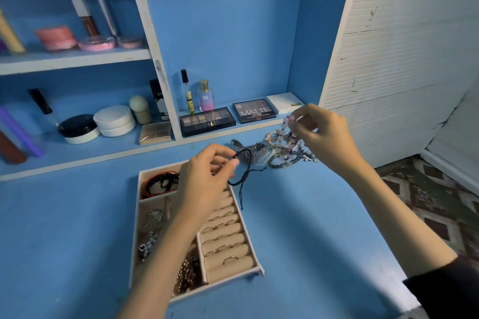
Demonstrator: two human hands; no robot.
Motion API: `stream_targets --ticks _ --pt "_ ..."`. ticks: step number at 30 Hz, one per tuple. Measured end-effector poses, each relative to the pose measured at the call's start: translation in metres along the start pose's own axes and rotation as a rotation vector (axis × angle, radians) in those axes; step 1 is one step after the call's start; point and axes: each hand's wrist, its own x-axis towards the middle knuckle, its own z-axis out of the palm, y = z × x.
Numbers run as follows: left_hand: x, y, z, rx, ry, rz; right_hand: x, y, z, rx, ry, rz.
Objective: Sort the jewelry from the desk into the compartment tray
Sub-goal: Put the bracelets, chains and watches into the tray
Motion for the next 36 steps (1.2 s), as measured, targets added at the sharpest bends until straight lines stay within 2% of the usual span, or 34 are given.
stream_targets --ticks 5,11,18,22,27,30,32,34,36 --pt "0.006 -0.009 -0.043 -0.053 0.182 -0.013 -0.001 -0.031 0.016 0.159 -0.070 -0.010" --pt "0.022 -0.046 -0.088 0.032 0.257 -0.100 -0.007 -0.057 0.056 0.209 -0.131 -0.047" --pt "0.030 -0.079 -0.091 0.240 0.167 -0.094 -0.004 -0.087 0.094 0.298 -0.227 -0.079" --pt "0.028 -0.088 -0.091 0.453 0.092 -0.039 -0.001 -0.102 0.108 0.288 -0.246 -0.109" --pt "0.027 -0.084 -0.097 0.728 -0.040 -0.075 -0.001 -0.119 0.124 0.301 -0.286 -0.113" --pt "0.027 -0.085 -0.102 0.632 -0.040 -0.140 -0.002 -0.127 0.138 0.330 -0.321 -0.088" --pt "0.025 -0.089 -0.106 0.425 0.074 -0.164 -0.004 -0.129 0.149 0.350 -0.348 -0.070" --pt "0.021 -0.093 -0.109 0.251 0.187 -0.167 -0.006 -0.127 0.158 0.422 -0.383 0.023" --pt "0.019 -0.098 -0.109 0.127 0.229 -0.191 -0.007 -0.120 0.166 0.504 -0.426 0.168"
